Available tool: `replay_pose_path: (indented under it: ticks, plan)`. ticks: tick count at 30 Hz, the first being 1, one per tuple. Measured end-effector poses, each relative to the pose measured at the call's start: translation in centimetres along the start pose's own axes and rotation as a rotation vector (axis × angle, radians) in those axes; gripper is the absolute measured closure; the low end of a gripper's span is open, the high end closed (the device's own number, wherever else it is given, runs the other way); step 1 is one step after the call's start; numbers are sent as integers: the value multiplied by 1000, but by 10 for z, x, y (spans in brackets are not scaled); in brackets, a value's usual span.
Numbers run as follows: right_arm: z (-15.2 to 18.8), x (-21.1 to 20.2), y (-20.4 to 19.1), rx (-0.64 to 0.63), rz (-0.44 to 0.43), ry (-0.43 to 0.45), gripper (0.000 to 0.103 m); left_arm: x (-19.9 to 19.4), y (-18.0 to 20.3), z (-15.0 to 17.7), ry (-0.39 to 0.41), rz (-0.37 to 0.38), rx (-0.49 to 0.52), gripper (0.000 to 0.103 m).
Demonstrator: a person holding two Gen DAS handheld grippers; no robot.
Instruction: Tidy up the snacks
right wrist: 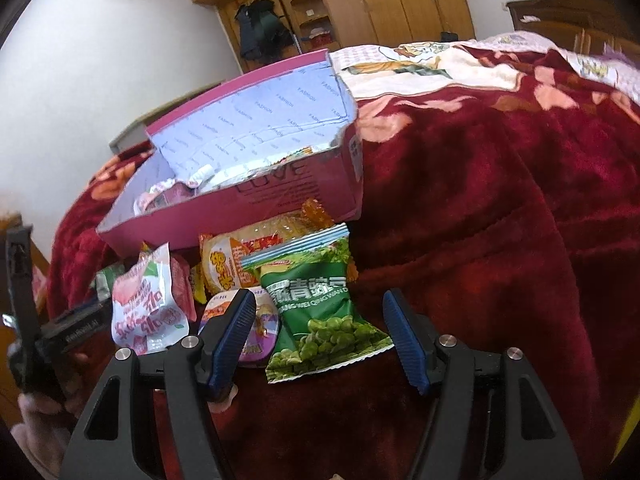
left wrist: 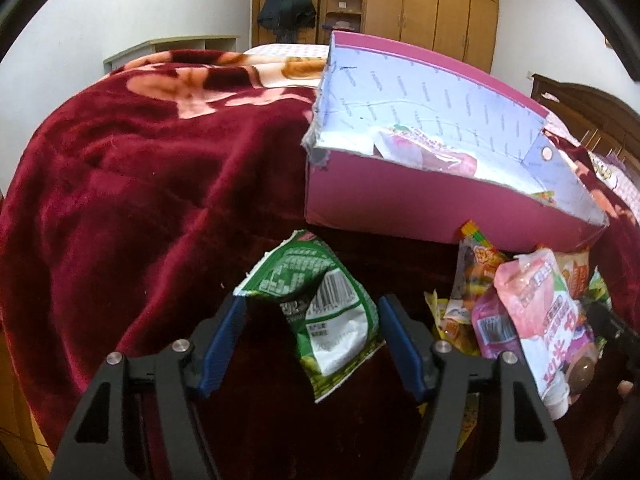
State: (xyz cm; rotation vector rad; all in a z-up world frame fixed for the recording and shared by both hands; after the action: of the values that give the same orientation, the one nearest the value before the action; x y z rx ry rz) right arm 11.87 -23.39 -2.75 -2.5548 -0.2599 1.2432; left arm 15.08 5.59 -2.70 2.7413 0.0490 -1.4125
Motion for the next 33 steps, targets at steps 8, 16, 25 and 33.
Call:
replay_pose_path:
  ticks: [8, 16, 25, 33]
  plan:
    - [3, 1, -3, -12, 27, 20, 39, -4, 7, 5, 25, -11, 33, 46]
    - [2, 2, -2, -11, 27, 22, 40, -7, 11, 6, 34, -25, 48, 49]
    - [4, -3, 2, 9, 22, 50, 53, -16, 9, 10, 38, 22, 32, 53]
    - [9, -15, 1, 13, 9, 81, 67, -33, 11, 22, 49, 51, 34, 54]
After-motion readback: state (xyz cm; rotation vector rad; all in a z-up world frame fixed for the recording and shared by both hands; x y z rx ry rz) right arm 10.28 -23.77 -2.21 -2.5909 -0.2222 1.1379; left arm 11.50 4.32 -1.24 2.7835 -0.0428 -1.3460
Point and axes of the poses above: each gripper's, at about its wrist camera, not at the fingertips, and x roughly the way its jaws point, y to its right, z to its underside, the point moved 3 cm from there along x, roughly the way its jaws point, and after that the axes turned 11 degrees about -y, right-handed, at the moved point
